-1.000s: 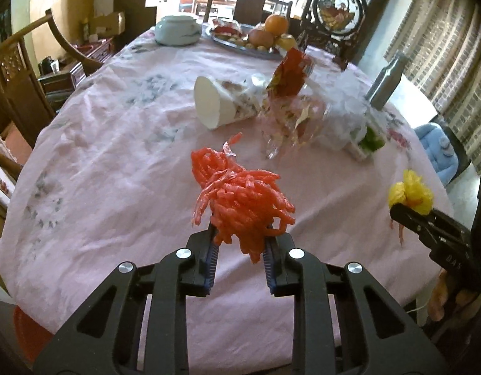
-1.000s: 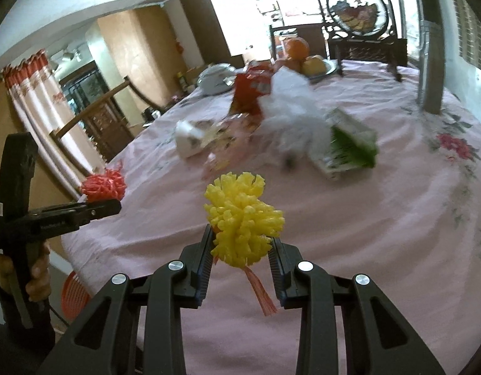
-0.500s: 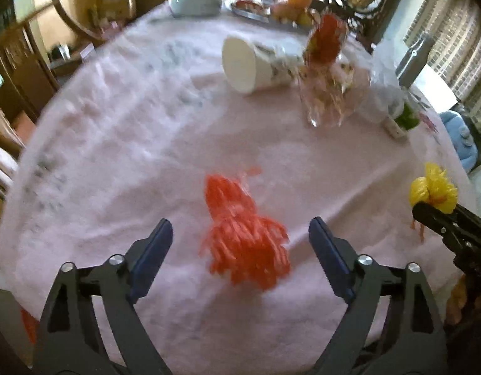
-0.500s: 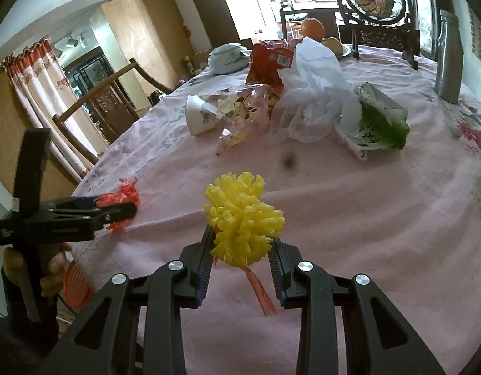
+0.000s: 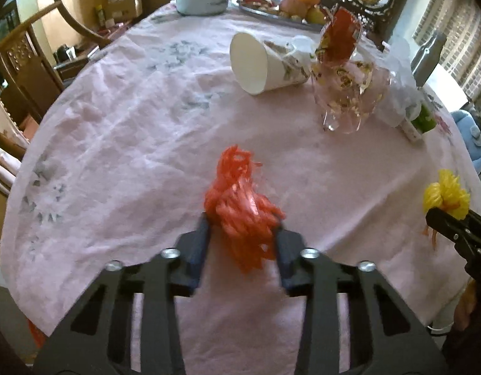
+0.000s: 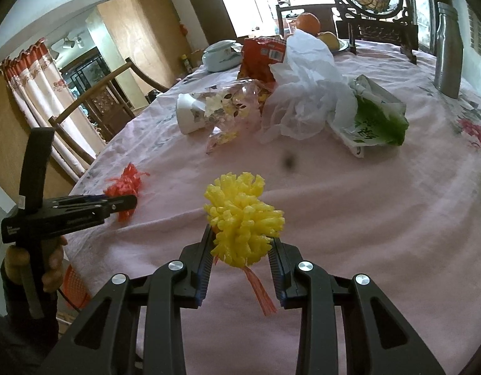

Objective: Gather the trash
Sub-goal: 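Lift the orange flower with the left tool off the table, then carry both flowers to the orange basket and open both tools over it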

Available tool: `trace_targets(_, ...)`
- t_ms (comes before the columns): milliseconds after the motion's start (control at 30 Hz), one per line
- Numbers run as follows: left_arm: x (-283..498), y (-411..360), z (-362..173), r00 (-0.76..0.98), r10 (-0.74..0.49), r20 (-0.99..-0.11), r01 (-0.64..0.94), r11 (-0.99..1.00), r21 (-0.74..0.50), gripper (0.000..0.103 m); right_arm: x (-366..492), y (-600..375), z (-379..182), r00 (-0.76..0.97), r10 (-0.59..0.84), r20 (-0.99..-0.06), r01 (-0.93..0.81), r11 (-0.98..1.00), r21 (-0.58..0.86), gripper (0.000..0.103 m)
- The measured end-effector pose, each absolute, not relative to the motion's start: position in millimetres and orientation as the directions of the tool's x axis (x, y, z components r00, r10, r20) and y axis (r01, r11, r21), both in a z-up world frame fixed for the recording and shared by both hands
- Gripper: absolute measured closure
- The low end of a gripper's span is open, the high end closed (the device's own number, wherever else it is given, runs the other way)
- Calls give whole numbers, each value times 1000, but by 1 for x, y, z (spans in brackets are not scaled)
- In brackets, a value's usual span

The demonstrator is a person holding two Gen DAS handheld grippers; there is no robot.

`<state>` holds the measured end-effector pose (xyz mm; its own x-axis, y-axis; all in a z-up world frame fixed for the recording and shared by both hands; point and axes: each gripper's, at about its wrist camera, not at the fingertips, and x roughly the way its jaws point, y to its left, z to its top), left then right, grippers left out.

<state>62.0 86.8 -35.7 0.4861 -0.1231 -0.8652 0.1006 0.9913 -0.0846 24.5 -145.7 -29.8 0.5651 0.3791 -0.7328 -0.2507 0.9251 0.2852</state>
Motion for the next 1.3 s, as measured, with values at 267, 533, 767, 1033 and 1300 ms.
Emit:
trace_targets(267, 41, 94, -5, 575, -163, -801, 121, 986, -114, 75, 22, -140, -19, 572, 399, -717, -274, 917, 291, 70)
trace_targets(533, -1, 126, 28, 651, -175, -738, 82, 984, -161, 75, 8, -90, 14, 551, 499, -669, -418, 859, 296, 70)
trace_targets(767, -59, 187, 46, 721, -94, -686, -48, 982, -185, 75, -11, -10, 36, 479, 592, -648, -584, 766, 268, 70)
trace_targets(1033, -149, 298, 35, 721, 59, -691, -316, 915, -251, 75, -49, 143, 42, 235, 715, -659, -817, 512, 264, 70)
trace_targets(1300, -227, 415, -20, 611, 169, -773, -591, 748, -303, 75, -99, 314, 5, -56, 665, -745, -924, 248, 290, 70)
